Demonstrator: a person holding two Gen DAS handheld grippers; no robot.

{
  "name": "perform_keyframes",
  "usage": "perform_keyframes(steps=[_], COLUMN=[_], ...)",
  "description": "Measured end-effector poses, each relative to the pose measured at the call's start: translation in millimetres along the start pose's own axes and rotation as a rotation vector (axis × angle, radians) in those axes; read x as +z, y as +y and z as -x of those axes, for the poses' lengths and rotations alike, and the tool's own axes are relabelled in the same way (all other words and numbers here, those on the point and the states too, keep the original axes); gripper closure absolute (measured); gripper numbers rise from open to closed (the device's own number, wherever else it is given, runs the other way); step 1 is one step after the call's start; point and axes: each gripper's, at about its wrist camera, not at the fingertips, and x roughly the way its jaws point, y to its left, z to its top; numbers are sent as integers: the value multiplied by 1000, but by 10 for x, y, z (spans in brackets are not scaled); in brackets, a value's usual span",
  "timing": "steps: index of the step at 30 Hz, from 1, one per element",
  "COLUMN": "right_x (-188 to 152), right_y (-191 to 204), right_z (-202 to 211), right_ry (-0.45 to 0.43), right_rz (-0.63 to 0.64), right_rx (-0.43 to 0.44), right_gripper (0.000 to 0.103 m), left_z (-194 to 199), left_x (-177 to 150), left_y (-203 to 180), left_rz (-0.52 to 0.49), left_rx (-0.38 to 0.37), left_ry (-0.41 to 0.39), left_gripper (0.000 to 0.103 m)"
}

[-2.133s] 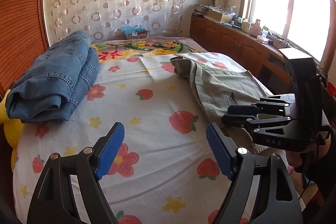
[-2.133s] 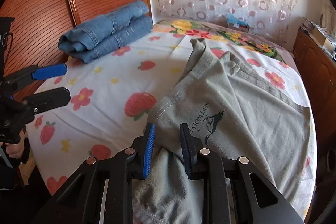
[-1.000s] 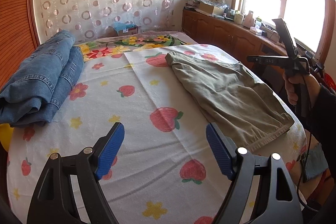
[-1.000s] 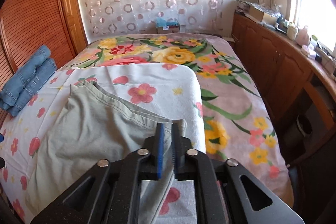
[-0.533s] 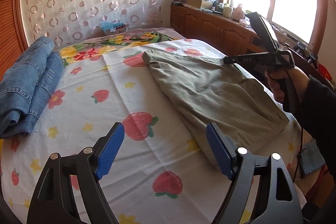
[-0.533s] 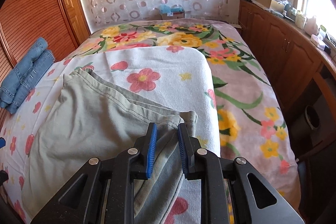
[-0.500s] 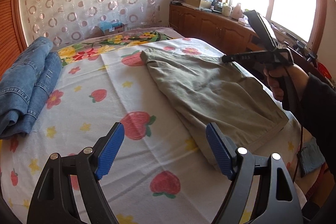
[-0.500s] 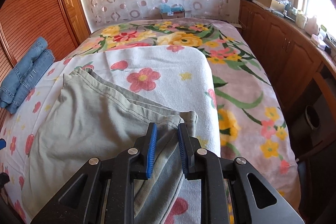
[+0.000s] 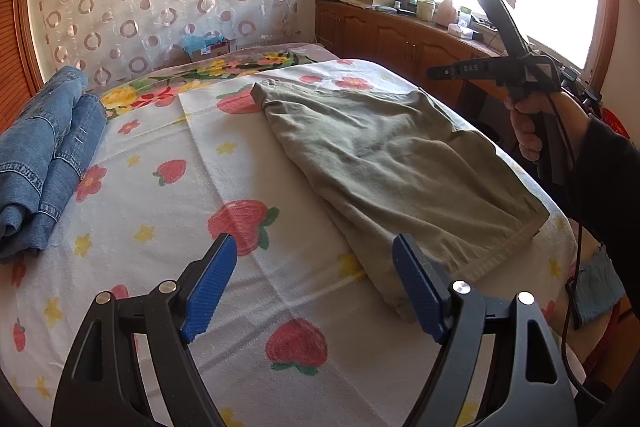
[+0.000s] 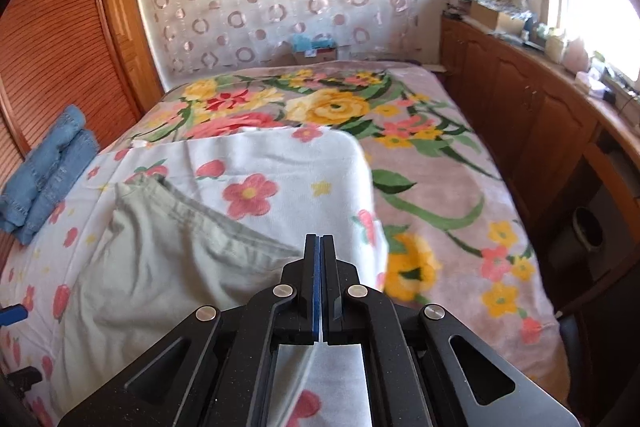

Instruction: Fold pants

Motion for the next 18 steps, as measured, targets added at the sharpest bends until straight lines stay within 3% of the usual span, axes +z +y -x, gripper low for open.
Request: perform_keyframes(steps=[1, 3, 6, 15, 16, 17, 18], right_x=[-7, -11, 10, 67, 78, 90, 106], right_y=[17, 57, 60, 19, 23, 29, 61], right_z=[-28, -78, -143, -269, -267, -268, -263], right_ry=[14, 31, 55, 109, 109, 105, 99], right_rz=[6, 31, 42, 60, 63, 63, 66], right_rx=[15, 17, 25, -2, -4, 1, 6], right_gripper=[100, 86, 79, 79, 84, 97, 98], left_z=[-14, -40, -91, -192, -202, -216, -224], left_x=[-3, -4, -19, -78, -85, -91, -101], left_y=[-11, -36, -83, -81, -77, -73, -71], left_rz=[0, -3, -21, -26, -25, -23, -23], left_rx=[-1, -3, 0, 12, 12, 12, 12], left_ry=[3, 9, 24, 73, 77, 81, 84], left_gripper=[22, 22, 22, 22, 22, 22, 22])
